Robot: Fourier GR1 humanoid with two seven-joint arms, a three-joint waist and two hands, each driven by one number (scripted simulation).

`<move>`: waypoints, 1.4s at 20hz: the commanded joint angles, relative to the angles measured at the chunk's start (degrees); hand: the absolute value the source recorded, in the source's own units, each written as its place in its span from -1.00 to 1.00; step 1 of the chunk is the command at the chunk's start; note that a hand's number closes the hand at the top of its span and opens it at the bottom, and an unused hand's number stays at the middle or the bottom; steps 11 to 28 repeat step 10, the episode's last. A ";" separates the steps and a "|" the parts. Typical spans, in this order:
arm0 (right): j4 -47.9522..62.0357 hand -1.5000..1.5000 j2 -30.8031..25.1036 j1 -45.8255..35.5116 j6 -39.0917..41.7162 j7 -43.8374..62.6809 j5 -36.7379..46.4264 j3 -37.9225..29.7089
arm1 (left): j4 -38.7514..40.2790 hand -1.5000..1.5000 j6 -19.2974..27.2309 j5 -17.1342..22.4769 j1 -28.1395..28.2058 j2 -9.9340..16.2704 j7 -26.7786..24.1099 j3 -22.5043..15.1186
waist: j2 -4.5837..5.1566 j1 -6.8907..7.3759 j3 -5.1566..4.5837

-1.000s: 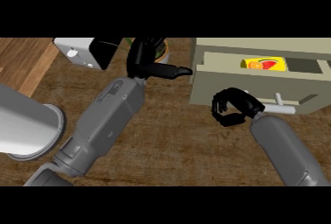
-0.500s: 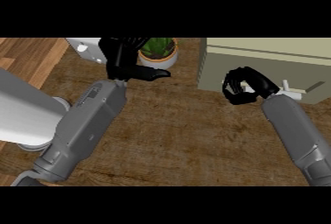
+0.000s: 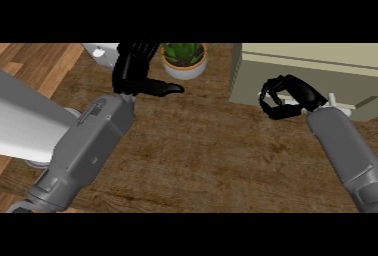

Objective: Pick up the cup, place it into the drawer and close the drawer

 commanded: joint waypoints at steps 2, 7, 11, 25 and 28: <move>1.66 1.00 -6.87 -10.54 -4.27 4.51 -0.36 -4.97 | -0.84 -1.00 -1.69 0.30 2.00 0.59 -0.53 -0.03 | 1.06 2.78 -0.80; 0.44 1.00 -7.44 -9.50 -2.14 4.69 -1.92 -5.51 | -1.99 -1.00 -2.84 0.87 1.85 0.92 0.35 0.08 | 1.10 3.15 -0.75; -0.48 1.00 -8.26 -9.19 -0.92 4.75 -2.96 -6.15 | -1.89 -1.00 -2.96 1.04 2.95 1.19 0.34 0.22 | 1.09 3.17 -0.77; -0.48 1.00 -8.26 -9.19 -0.92 4.75 -2.96 -6.15 | -1.89 -1.00 -2.96 1.04 2.95 1.19 0.34 0.22 | 1.09 3.17 -0.77; -0.48 1.00 -8.26 -9.19 -0.92 4.75 -2.96 -6.15 | -1.89 -1.00 -2.96 1.04 2.95 1.19 0.34 0.22 | 1.09 3.17 -0.77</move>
